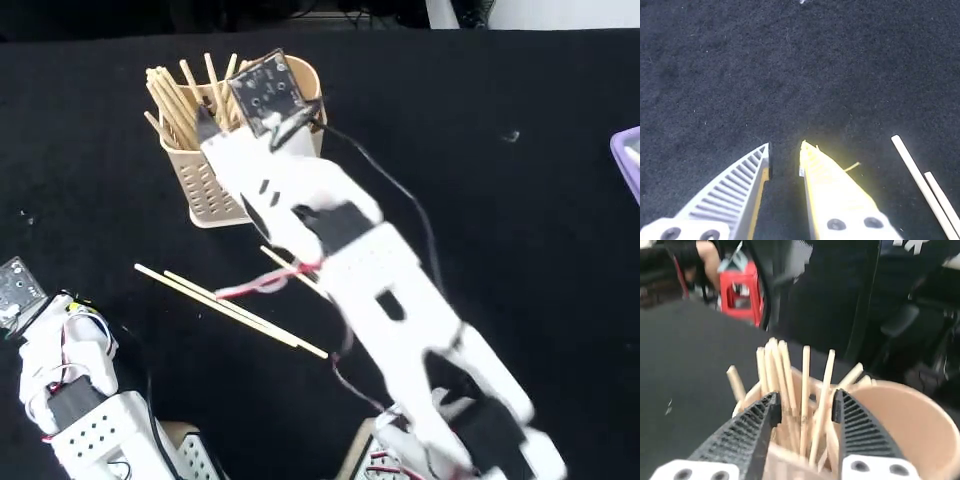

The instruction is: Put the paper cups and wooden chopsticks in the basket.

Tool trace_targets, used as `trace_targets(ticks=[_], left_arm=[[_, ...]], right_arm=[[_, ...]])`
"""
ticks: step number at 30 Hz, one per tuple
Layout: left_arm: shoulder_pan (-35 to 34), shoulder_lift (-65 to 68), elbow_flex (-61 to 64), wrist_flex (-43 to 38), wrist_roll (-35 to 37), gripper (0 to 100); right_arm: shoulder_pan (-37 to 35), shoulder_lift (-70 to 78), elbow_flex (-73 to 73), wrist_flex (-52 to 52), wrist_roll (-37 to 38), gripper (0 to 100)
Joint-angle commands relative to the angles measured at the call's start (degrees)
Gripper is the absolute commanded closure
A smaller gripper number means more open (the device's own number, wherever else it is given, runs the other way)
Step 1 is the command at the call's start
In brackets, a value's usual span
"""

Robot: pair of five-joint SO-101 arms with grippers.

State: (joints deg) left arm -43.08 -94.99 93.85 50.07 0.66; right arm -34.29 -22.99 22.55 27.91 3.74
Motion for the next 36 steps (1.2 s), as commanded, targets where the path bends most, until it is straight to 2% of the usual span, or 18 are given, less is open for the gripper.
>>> trace_targets(ticks=[1,4,7,11,14,22,27,36], left_arm=[[-0.7,-0.6,-2.2,-1.1,0.5,89],[-0.7,-0.6,-2.2,-1.1,0.5,89],[-0.7,-0.6,-2.2,-1.1,0.5,89],[-0.7,-0.6,-2.2,-1.1,0.5,89],[-0.7,-0.6,-2.2,-1.1,0.5,89],[-0.7,-0.6,-2.2,-1.1,0.5,89],[-0.7,-0.6,-2.2,-1.1,0.5,89],[-0.8,-0.6,-2.2,-1.1,0.5,89]], right_arm=[[0.9,-12.2,1.8,19.6,0.1,85.5],[1.1,-18.0,10.9,30.1,0.2,85.0],[0.7,-19.6,22.4,32.6,0.9,84.9],[-7.4,-17.3,34.2,25.8,7.2,84.9],[-10.9,-13.1,37.9,18.1,8.2,84.9],[-14.8,4.4,28.4,17.6,8.2,76.4],[-16.5,13.7,22.8,17.2,8.2,76.9],[-15.3,27.3,15.3,18.3,8.6,76.9]])
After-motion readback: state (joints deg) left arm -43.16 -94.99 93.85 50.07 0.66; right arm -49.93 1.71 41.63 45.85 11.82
